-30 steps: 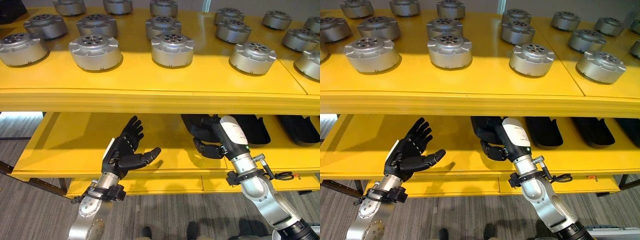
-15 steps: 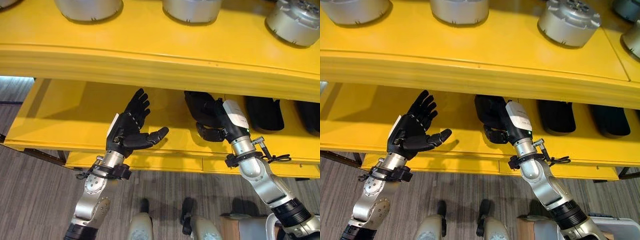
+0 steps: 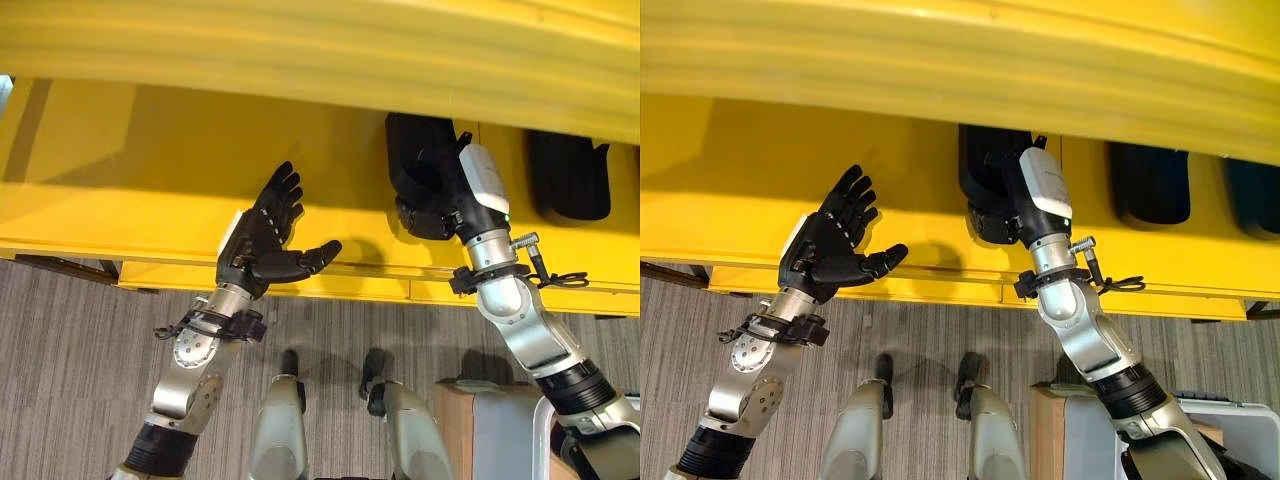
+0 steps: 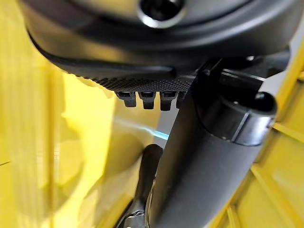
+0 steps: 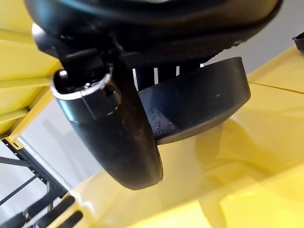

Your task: Move parts from the plastic box to the shelf.

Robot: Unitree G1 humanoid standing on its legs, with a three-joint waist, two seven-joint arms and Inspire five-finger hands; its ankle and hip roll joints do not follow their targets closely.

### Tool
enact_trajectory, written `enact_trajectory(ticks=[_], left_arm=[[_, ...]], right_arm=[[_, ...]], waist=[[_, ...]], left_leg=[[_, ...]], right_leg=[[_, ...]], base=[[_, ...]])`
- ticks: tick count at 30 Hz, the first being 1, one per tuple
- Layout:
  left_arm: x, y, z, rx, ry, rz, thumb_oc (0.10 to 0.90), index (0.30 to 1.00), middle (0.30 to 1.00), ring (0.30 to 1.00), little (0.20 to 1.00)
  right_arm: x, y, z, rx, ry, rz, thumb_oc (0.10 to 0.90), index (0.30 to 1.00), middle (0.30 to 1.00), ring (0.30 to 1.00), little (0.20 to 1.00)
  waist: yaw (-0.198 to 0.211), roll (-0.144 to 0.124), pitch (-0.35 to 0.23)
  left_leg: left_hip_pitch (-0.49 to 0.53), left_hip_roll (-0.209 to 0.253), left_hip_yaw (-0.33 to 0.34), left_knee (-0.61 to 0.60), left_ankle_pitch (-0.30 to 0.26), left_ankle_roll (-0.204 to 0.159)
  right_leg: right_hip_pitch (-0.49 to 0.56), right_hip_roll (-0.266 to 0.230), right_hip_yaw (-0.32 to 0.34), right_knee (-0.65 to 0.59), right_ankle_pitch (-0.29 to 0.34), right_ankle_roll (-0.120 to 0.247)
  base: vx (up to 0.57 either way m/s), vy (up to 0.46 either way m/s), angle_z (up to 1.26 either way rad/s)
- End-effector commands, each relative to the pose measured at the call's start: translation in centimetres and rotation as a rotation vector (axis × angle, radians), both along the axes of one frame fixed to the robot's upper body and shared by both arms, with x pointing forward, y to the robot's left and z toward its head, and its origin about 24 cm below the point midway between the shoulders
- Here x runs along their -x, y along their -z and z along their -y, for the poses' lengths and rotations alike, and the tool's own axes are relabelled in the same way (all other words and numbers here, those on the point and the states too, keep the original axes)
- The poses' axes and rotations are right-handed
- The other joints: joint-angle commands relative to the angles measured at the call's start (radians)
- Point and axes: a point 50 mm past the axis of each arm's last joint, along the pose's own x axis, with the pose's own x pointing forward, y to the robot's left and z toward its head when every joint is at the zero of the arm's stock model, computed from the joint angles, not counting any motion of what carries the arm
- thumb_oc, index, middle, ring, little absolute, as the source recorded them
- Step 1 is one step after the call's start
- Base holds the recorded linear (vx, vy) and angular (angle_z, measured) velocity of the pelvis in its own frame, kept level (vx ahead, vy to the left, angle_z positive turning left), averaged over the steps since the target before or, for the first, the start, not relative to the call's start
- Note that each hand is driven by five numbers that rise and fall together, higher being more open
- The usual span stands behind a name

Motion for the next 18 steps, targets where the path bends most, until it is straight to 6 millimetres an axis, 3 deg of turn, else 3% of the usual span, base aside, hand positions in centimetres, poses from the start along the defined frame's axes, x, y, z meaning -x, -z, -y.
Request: enact_trajectory(ticks=[1, 18], left_arm=[[1.1, -4.5, 1.7, 0.017, 0.094, 0.243, 0.9, 1.0, 1.0, 1.0, 1.0], [0.6, -5.3, 2.2, 0.044, 0.09, 0.277, 0.9, 1.0, 1.0, 1.0, 1.0]], right_arm=[[0.7, -6.1, 0.3, -0.019, 0.002, 0.278, 0.4, 0.3, 0.3, 0.3, 0.3], [-0.6, -6.9, 0.2, 0.085, 0.039, 0.284, 0.4, 0.3, 0.3, 0.3, 0.3]], waist=[[-0.001, 0.024, -0.075], [0.003, 0.039, -0.034]], left_leg=[[0.054, 0.033, 0.06, -0.006, -0.017, 0.0], [-0.025, 0.019, 0.05, 0.065, -0.035, 0.01]], right_leg=[[0.016, -0.025, 0.055, 0.084, -0.088, 0.055], [-0.073, -0.039, 0.066, 0.183, -0.116, 0.05]], base=[[-0.07, 0.027, -0.01], [-0.05, 0.006, 0.0]])
